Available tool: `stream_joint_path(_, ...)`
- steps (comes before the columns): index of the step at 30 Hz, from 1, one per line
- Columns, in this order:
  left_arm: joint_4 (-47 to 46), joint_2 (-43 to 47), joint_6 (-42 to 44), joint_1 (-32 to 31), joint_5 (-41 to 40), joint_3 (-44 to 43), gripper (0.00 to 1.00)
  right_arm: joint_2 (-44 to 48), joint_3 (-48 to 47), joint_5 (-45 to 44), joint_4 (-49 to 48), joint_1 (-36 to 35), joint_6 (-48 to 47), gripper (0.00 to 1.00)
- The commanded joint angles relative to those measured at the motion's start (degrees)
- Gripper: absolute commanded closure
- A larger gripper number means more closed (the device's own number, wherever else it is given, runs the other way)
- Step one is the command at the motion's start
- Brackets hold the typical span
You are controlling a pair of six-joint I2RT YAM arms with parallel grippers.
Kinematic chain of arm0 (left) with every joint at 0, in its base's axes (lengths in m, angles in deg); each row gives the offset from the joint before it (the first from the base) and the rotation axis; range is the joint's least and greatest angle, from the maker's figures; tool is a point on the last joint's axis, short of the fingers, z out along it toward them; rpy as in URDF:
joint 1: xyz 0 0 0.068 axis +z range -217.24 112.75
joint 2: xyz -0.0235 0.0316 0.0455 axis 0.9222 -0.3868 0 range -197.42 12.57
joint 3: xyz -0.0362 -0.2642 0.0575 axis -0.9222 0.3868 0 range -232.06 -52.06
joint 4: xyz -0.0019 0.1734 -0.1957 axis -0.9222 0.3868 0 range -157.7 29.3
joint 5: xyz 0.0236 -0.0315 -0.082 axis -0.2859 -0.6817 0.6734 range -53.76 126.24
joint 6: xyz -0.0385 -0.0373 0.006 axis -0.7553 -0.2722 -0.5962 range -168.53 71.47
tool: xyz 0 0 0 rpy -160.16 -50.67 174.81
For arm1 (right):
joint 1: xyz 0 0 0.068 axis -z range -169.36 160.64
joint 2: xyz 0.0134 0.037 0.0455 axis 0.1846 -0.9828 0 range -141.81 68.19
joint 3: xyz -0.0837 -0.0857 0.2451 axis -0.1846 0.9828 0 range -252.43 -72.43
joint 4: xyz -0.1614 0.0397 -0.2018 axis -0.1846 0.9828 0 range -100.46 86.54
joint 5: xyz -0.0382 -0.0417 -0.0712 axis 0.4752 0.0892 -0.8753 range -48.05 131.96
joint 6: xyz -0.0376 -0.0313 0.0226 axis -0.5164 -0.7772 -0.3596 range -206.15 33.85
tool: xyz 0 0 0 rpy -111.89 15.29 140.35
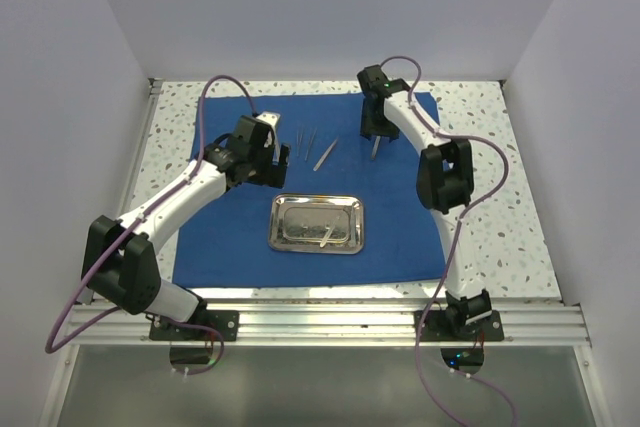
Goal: Open and lay out the surgical kit
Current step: Place the medical item in the surgical kit, then pick up the medical item from the container.
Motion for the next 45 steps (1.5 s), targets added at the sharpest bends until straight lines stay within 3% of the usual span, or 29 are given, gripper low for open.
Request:
stream_joint_path(1, 0.89, 2.03, -1.04, 0.37, 0.48, -2.8, 0.09, 1.14, -0.94, -1.94, 1.71, 0.14, -1.52, 0.38)
stream_joint_path(2, 0.98, 2.11, -1.04, 0.37, 0.39, -2.88, 0.09, 2.97, 1.68, -1.85, 0.84, 0.23, -1.6, 0.24)
stream_joint_path(4, 0.98, 2.2, -1.21, 0.37, 0.39, -2.88, 0.09, 5.7, 4.94, -1.59, -0.31, 0.14, -1.6, 0.21)
stream_joint_path(12, -0.51, 1.94, -3.23, 0.37, 1.7, -1.04, 0.09, 25.46, 25.06, 9.57, -7.7, -1.0, 1.82, 0.2)
stream_joint_path(16, -0.69, 2.11, -4.11, 0.37, 2.41, -0.51, 0.1, 35.58, 38.92, 13.44, -12.42, -5.46, 3.67, 0.2)
stream_joint_path(25, -2.8, 3.78, -5.52, 0.29, 2.85, 3.79, 0.1, 43.5, 58.28, 22.58, -21.74, -16.64, 10.25, 0.23)
stream_joint_path(30, -1.84, 7.73, -6.22, 0.29, 2.85, 5.29, 0.1, 41.4, 60.33, 24.6, -26.06, -18.66, 13.95, 0.25)
stream_joint_path(37, 0.28, 12.66, -5.87, 0.29, 2.32, 9.68, 0.1, 35.69, 56.02, 23.12, -26.94, -20.33, 15.36, 0.26)
stream_joint_path(45, 2.03, 17.31, -5.78, 0.37, 1.36, 11.53, 0.1, 31.47, 52.94, 16.18, -21.24, -23.23, 17.11, 0.29)
